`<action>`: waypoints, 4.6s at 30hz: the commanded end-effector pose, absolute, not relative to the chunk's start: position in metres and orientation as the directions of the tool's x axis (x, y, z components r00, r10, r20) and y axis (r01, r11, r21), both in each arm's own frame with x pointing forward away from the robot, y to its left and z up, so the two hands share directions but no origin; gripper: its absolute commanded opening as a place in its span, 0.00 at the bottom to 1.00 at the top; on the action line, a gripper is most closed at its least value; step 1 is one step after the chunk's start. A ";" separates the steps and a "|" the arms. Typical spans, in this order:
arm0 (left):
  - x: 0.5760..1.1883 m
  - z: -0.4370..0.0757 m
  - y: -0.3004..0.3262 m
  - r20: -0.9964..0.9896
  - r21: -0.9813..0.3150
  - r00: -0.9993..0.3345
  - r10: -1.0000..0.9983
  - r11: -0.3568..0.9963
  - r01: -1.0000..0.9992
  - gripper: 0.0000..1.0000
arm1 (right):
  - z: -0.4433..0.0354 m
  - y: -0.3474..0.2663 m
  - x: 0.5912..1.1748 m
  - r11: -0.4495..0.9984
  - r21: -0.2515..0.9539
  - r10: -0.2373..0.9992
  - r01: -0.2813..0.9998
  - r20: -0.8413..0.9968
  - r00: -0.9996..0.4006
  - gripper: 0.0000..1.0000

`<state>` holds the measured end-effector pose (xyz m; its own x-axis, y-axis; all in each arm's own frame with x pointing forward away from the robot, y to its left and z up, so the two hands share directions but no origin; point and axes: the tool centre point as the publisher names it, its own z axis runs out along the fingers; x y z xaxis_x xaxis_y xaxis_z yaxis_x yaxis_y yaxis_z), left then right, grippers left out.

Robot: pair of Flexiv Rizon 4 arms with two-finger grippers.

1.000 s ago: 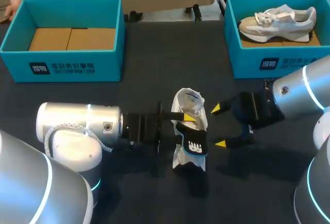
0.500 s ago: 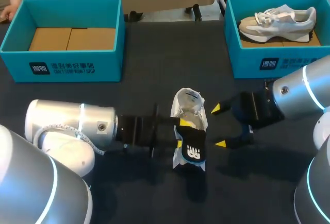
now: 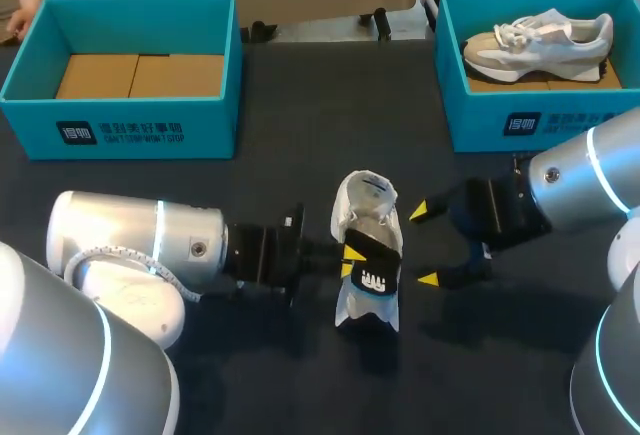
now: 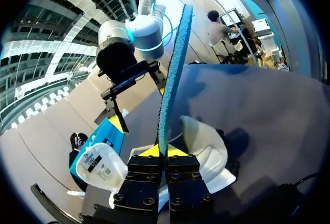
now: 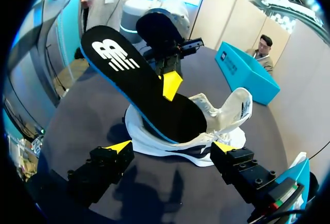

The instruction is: Take the shoe out of the shoebox, open the shoe tongue, remove and reinsert the insole, then place the shoe into the shoebox

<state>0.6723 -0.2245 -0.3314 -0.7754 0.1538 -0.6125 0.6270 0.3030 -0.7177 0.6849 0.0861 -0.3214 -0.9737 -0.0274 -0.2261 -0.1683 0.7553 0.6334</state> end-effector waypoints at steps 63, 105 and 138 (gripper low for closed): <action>0.692 -0.360 -0.245 -0.698 -0.644 -0.701 0.144 0.301 0.703 0.00 | -0.321 0.086 0.683 0.755 0.633 -0.026 -0.169 -0.228 -0.973 1.00; 0.680 -0.350 -0.240 -0.776 -0.534 -0.594 0.213 0.280 0.797 0.00 | -0.321 0.086 0.683 0.755 0.633 -0.026 -0.169 -0.228 -0.973 1.00; 0.663 -0.339 -0.230 -0.762 -0.562 -0.618 0.193 0.277 0.779 0.33 | -0.321 0.086 0.683 0.755 0.633 -0.026 -0.169 -0.228 -0.973 1.00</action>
